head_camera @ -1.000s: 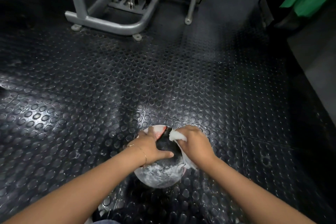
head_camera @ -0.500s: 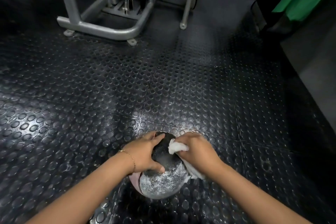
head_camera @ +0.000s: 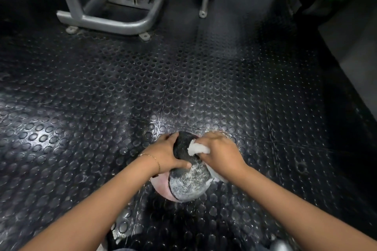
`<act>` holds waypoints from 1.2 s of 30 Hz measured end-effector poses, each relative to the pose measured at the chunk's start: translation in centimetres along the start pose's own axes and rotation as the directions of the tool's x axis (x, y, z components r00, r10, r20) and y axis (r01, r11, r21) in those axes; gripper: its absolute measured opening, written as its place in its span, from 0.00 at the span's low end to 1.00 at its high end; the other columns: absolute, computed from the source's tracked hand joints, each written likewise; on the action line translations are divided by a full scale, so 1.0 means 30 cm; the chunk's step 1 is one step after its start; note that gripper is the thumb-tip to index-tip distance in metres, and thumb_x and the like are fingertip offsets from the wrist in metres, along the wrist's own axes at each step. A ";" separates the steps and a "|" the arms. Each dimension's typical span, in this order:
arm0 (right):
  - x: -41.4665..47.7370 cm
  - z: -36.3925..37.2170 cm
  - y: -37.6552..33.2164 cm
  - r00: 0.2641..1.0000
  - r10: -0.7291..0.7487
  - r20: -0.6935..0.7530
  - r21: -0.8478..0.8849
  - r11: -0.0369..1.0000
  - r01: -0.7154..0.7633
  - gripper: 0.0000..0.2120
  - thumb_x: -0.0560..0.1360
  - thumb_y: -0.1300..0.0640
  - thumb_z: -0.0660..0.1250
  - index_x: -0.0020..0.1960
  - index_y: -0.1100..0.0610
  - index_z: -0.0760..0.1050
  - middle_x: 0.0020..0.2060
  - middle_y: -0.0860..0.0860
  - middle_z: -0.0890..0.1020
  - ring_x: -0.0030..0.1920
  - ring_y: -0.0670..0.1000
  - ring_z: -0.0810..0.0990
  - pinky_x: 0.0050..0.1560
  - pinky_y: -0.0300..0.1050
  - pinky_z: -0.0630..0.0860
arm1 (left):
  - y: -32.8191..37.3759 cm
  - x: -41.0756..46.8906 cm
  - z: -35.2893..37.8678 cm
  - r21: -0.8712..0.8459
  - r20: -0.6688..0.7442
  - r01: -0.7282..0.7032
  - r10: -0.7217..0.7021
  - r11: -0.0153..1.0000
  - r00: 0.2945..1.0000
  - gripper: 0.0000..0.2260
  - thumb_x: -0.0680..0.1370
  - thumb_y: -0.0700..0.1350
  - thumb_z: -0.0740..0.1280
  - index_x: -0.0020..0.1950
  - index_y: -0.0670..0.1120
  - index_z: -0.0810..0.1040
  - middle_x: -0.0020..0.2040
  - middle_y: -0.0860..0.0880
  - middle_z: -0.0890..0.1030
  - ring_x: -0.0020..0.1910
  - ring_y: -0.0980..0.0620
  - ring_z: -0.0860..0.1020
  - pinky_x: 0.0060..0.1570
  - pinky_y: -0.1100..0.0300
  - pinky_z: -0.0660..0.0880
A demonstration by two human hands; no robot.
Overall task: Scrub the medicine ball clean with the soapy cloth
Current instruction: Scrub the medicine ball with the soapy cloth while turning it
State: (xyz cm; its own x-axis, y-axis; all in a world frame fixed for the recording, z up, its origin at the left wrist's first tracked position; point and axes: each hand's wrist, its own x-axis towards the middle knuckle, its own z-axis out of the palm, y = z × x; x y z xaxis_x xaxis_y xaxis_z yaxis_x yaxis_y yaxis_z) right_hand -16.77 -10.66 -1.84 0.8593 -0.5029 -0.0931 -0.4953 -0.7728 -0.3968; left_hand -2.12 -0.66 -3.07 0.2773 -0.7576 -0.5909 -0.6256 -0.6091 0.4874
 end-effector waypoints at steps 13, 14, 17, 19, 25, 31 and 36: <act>-0.009 0.009 0.025 0.997 0.074 0.038 0.056 0.996 -0.076 0.09 0.74 0.55 0.65 0.53 0.48 0.77 0.50 0.44 0.79 0.48 0.44 0.75 0.43 0.36 0.72 | -0.001 -0.002 -0.011 0.010 0.010 0.052 -0.052 0.999 0.999 0.46 0.69 0.63 0.70 0.77 0.55 0.46 0.77 0.47 0.52 0.72 0.45 0.63 0.69 0.54 0.64; -0.017 0.009 0.026 0.997 0.058 0.047 0.057 0.997 -0.061 0.09 0.73 0.55 0.66 0.53 0.48 0.78 0.50 0.44 0.79 0.49 0.45 0.75 0.46 0.39 0.74 | -0.003 -0.002 -0.012 0.009 0.012 0.051 -0.051 0.999 0.999 0.46 0.69 0.63 0.70 0.77 0.55 0.46 0.77 0.47 0.52 0.72 0.45 0.63 0.69 0.54 0.63; 0.010 0.003 0.050 0.992 0.110 0.059 0.081 0.990 -0.115 0.05 0.73 0.55 0.65 0.48 0.49 0.79 0.44 0.43 0.79 0.44 0.45 0.77 0.37 0.38 0.73 | -0.005 -0.003 -0.005 0.010 0.012 0.045 -0.045 0.999 0.999 0.46 0.69 0.62 0.70 0.77 0.55 0.46 0.77 0.47 0.52 0.72 0.46 0.63 0.68 0.55 0.63; 0.046 0.007 0.069 0.987 0.152 0.042 0.083 0.984 -0.155 0.05 0.74 0.56 0.64 0.43 0.51 0.78 0.39 0.45 0.78 0.39 0.47 0.77 0.30 0.36 0.65 | -0.001 -0.001 -0.006 0.001 0.010 0.051 -0.051 0.999 0.999 0.46 0.69 0.62 0.70 0.77 0.55 0.47 0.77 0.47 0.52 0.72 0.46 0.63 0.69 0.54 0.64; 0.009 0.005 0.069 0.987 0.128 0.101 0.101 0.985 -0.138 0.07 0.74 0.54 0.65 0.50 0.48 0.78 0.46 0.43 0.79 0.46 0.44 0.76 0.39 0.36 0.68 | 0.005 -0.004 -0.020 0.002 0.013 0.068 -0.068 0.998 0.998 0.45 0.69 0.62 0.70 0.77 0.55 0.47 0.76 0.48 0.54 0.71 0.46 0.64 0.67 0.55 0.65; 0.047 0.002 0.071 0.974 0.217 0.058 0.080 0.972 -0.221 0.06 0.75 0.55 0.64 0.48 0.51 0.79 0.42 0.46 0.80 0.36 0.44 0.75 0.29 0.33 0.63 | 0.020 -0.002 -0.015 -0.017 0.003 0.098 -0.098 0.995 0.995 0.45 0.69 0.63 0.70 0.78 0.54 0.46 0.76 0.47 0.53 0.71 0.45 0.64 0.66 0.55 0.64; -0.024 -0.008 0.051 0.987 0.130 0.095 0.096 0.986 -0.139 0.08 0.74 0.54 0.65 0.53 0.48 0.78 0.45 0.39 0.76 0.44 0.42 0.75 0.40 0.34 0.71 | 0.007 -0.017 -0.009 -0.043 0.002 0.087 -0.087 0.995 0.996 0.45 0.69 0.61 0.71 0.77 0.55 0.47 0.75 0.46 0.54 0.70 0.45 0.65 0.66 0.56 0.65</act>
State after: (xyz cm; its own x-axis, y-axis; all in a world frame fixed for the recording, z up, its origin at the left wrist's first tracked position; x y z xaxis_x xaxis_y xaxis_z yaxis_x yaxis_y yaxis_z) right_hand -18.16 -11.56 -2.16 0.7960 -0.5600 -0.2298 -0.5951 -0.6547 -0.4660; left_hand -2.21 -0.48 -2.50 0.3290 -0.7010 -0.6328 -0.5674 -0.6824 0.4609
